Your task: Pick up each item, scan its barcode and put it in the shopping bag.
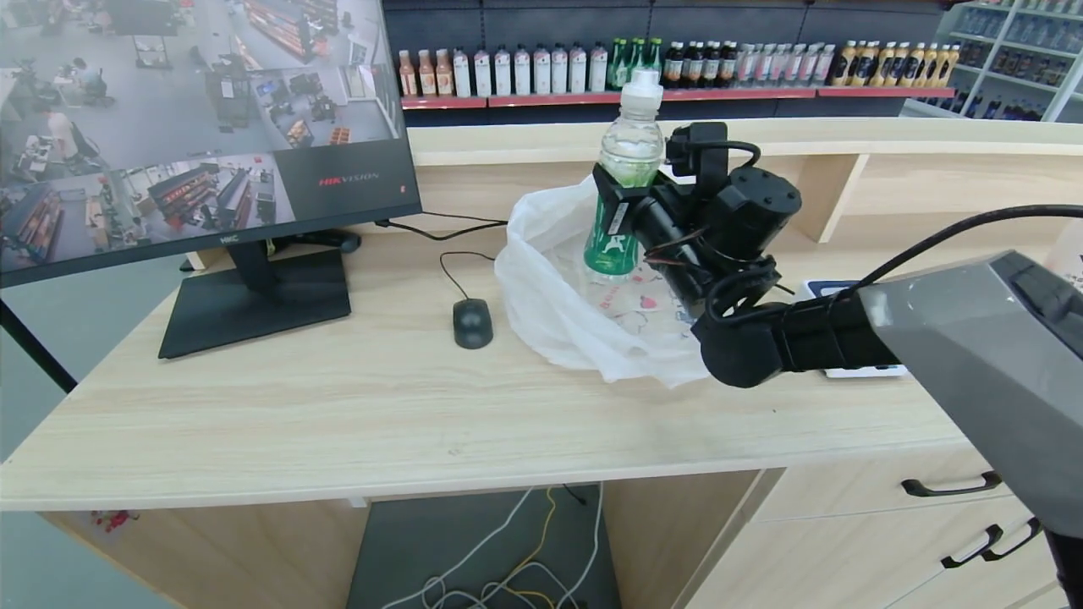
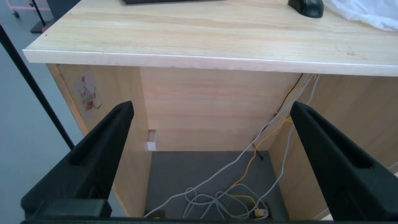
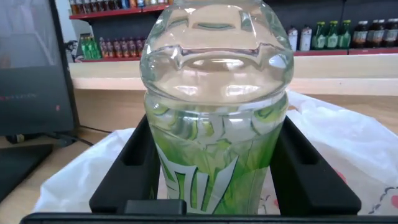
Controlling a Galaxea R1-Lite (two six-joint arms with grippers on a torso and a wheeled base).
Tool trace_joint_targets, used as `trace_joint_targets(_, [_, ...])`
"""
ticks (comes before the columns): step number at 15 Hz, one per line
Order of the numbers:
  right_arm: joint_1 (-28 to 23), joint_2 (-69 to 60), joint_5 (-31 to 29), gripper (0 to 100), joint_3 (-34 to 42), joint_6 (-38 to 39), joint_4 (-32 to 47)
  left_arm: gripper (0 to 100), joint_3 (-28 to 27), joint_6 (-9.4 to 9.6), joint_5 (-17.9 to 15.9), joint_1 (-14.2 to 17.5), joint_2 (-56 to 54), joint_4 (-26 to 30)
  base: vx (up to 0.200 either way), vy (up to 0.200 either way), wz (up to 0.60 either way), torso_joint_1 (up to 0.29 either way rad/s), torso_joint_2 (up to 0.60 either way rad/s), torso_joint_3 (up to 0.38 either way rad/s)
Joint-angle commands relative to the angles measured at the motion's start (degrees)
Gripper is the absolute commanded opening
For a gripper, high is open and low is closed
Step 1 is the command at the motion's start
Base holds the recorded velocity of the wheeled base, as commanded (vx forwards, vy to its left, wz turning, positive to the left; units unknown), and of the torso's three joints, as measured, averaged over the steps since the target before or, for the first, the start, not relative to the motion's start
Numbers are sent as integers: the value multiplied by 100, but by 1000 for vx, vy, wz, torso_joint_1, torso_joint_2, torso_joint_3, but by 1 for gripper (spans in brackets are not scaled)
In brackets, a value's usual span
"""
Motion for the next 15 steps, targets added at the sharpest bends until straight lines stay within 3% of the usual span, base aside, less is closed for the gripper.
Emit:
trace_joint_targets(1, [-42,241,3,0,-84,5,-4,100,0,0,0,2,-2,0,0,0,0,0,0,0])
trace_joint_targets(15, [-60,706,-50,0,-31,-21,-154,100,0,0,0,-6,-2,0,0,0,0,0,0,0])
